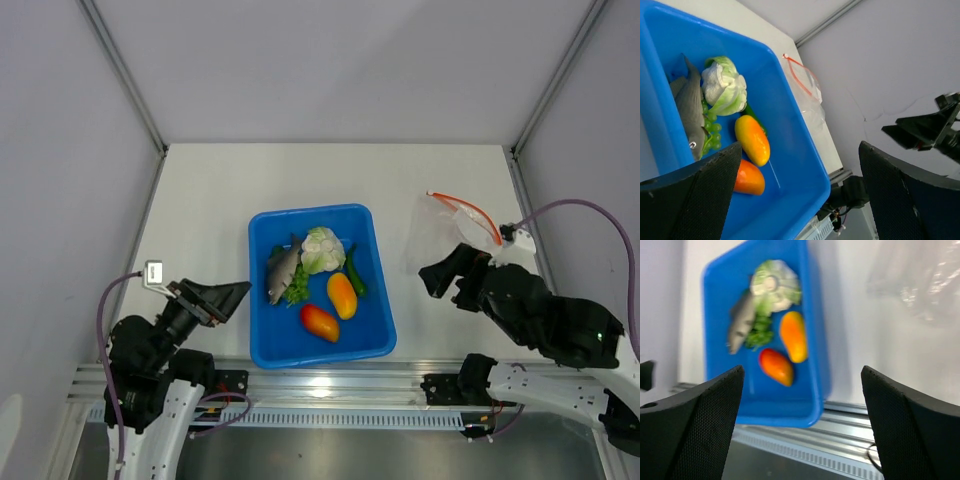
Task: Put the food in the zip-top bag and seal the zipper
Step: Move the zipper food storage bag to the center of the board.
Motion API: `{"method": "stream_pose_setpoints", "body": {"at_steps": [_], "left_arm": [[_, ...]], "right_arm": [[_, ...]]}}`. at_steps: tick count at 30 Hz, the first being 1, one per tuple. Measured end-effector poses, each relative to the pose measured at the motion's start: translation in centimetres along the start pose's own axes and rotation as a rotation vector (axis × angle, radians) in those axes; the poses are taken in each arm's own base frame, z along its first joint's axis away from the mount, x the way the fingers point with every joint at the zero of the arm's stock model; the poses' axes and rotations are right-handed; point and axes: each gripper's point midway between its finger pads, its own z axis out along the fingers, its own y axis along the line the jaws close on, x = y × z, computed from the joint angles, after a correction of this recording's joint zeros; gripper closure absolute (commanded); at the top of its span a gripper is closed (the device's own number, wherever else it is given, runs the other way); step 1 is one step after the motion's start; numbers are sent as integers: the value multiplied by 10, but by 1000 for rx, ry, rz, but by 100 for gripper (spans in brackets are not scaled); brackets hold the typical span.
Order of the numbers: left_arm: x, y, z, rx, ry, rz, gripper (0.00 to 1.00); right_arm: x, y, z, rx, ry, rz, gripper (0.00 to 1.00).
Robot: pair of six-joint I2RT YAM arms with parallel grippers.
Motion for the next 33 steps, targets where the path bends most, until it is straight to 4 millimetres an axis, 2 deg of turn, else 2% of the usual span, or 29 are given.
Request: {"method": "stream_pose_setpoints", "body": {"at_steps": [3,5,8,11,13,14,18,26,29,33], "left_arm": [[5,4,-1,-14,23,13,0],[10,5,-2,-12,46,20,0],[16,5,-4,-3,78,34,1],[23,6,-5,7,121,53,0],[29,7,-5,8,157,62,1],[31,8,-4,10,172,65,0],[40,2,-6,63,231,80,1],[55,2,-5,110,325,90,0],[58,3,-3,112,350,87,0],[64,8,-2,117,372,80,0]], "right_arm": [[-11,-1,5,116,-3,-94,1],[-28,5,11,168,-31,-128,1],[-58,0,30,281,-56,-127,0],[-86,-33,61,405,-31,-54,1],[-89,-44,81,425,23,-40,1],[-96,-62,90,460,34,0,1],[-109,-88,124,462,100,92,1],[-141,-132,204,599,162,190,1],[-147,-155,218,641,162,202,1],[-154,-187,224,658,185,221,1]]}}
